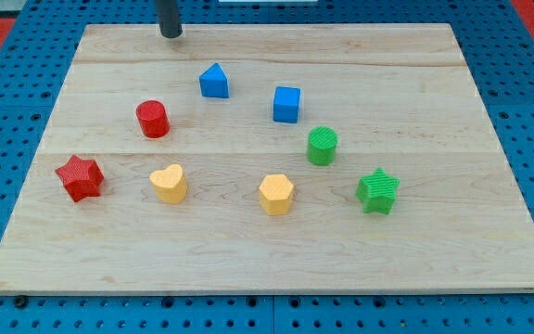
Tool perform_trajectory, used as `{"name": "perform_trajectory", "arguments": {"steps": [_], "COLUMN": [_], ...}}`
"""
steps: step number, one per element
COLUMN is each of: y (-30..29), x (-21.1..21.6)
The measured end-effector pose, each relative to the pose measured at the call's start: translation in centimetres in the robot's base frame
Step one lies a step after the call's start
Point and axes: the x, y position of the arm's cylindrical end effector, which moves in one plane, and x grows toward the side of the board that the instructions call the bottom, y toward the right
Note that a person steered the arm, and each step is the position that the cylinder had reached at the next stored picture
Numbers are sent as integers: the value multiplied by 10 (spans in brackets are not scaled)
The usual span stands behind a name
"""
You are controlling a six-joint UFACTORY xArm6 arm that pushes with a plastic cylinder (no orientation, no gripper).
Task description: Place the green circle vertically above the blue cube
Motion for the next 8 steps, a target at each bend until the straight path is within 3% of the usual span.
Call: {"name": "perform_trajectory", "arguments": {"steps": [1, 2, 4, 5, 6, 7, 8], "y": [4, 44, 261, 347, 381, 352, 341], "x": [10, 21, 39, 84, 147, 233, 250]}}
